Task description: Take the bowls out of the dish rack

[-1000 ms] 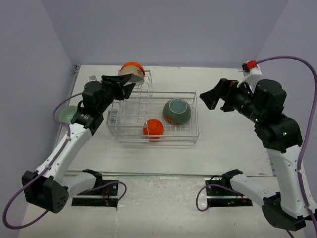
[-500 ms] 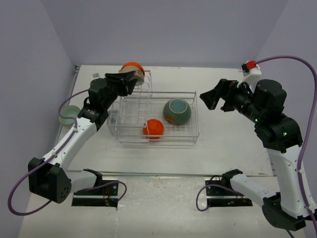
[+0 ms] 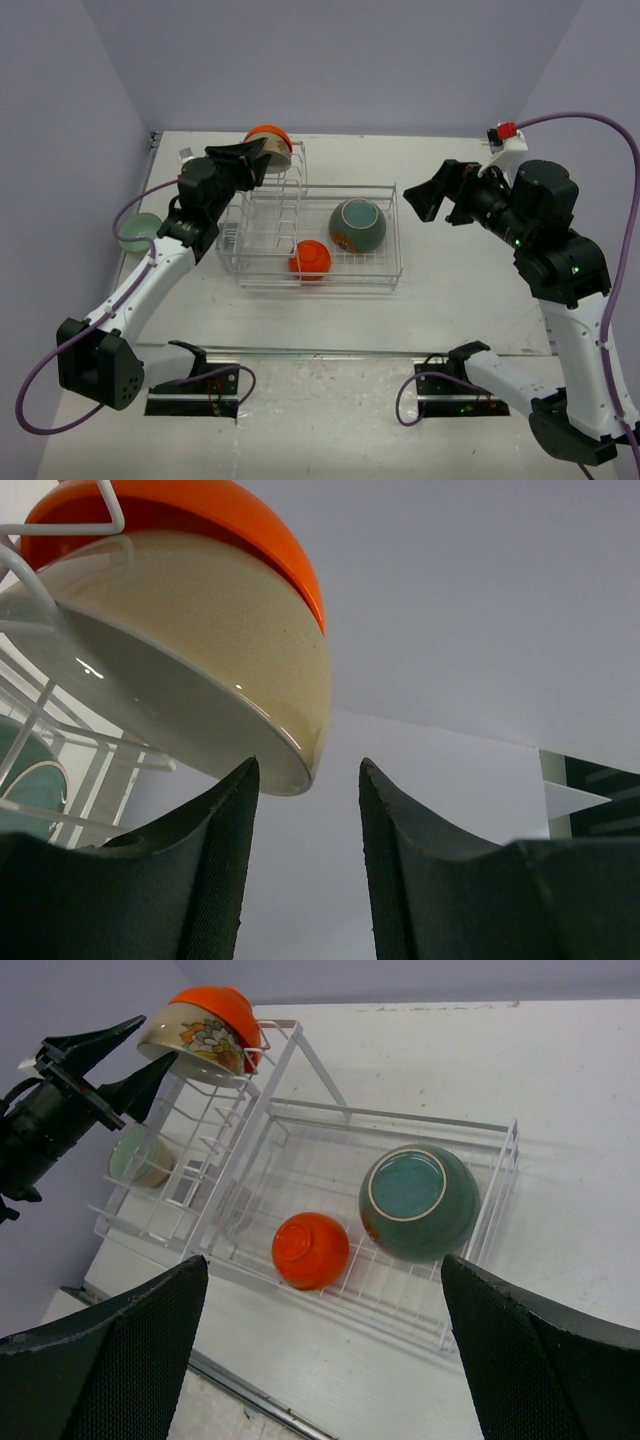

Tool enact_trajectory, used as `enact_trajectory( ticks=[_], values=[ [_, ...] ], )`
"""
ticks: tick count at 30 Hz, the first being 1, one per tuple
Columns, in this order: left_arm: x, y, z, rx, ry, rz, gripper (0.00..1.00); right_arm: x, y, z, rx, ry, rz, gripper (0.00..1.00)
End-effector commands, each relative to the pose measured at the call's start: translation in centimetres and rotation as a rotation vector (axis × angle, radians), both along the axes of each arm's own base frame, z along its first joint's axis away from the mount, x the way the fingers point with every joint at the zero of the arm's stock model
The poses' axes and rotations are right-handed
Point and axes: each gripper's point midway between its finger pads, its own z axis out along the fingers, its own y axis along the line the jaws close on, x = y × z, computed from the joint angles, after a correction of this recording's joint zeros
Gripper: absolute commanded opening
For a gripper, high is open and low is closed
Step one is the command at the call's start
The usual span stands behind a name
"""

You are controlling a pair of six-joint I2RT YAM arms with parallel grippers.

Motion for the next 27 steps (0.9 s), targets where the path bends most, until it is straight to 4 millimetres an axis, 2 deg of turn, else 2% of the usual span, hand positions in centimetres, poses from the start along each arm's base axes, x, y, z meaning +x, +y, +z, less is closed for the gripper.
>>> enact_trajectory(
  ticks=[1, 11, 20, 27],
  values=[
    [0.2, 0.8, 1.6, 0.015, -0.052, 0.057, 0.45, 0.1, -0.1, 1.9, 0.000, -0.071, -0.002, 0.99],
    [1.4, 1.5, 0.7, 0.021, -0.053, 0.115, 0.38, 0.0, -0.3, 1.3, -0.015, -0.066, -0.001, 0.99],
    [1.7, 2.0, -0.8, 0.013, -0.047, 0.151, 0.35, 0.1, -0.2, 0.7, -0.019, -0.052, 0.003, 0.99],
    [1.9, 2.2, -1.1, 0.015, -0.048, 0.168, 0.31, 0.2, 0.0, 0.7, -0.017, -0.053, 0.009, 0.99]
  ],
)
